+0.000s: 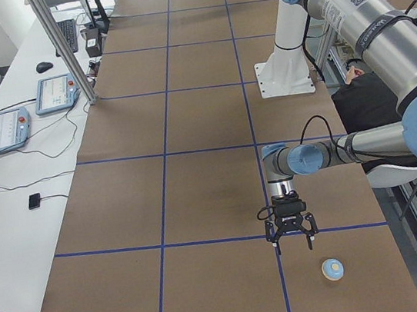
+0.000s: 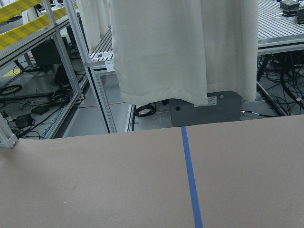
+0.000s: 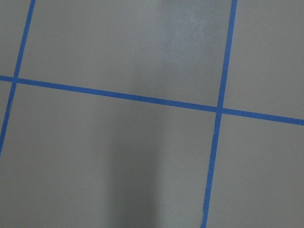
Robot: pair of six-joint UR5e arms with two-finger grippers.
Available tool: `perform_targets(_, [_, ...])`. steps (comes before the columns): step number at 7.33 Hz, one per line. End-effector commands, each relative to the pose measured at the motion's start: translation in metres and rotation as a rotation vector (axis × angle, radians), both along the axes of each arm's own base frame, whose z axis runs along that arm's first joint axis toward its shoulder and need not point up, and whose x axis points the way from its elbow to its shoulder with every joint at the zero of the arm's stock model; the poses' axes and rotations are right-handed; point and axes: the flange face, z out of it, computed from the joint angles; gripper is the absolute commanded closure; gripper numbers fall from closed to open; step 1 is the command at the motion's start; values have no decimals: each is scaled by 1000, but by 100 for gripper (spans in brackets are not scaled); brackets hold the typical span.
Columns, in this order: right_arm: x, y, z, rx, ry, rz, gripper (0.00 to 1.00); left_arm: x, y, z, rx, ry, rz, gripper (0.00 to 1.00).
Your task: Place and press bell with both arms
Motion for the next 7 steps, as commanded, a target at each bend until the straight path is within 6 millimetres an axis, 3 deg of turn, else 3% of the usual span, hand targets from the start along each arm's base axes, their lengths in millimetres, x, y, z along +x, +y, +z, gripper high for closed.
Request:
perform_targets(1, [1,2,-6,11,-1,1,0,0,9,30,12,-8,-39,0])
perform_targets(5, [1,6,-12,22,-2,1,0,37,43,31,-40,-3,-82,0])
perform_targets(7, [0,5,-13,25,-2,0,0,42,47,34,-33,-10,-98,0])
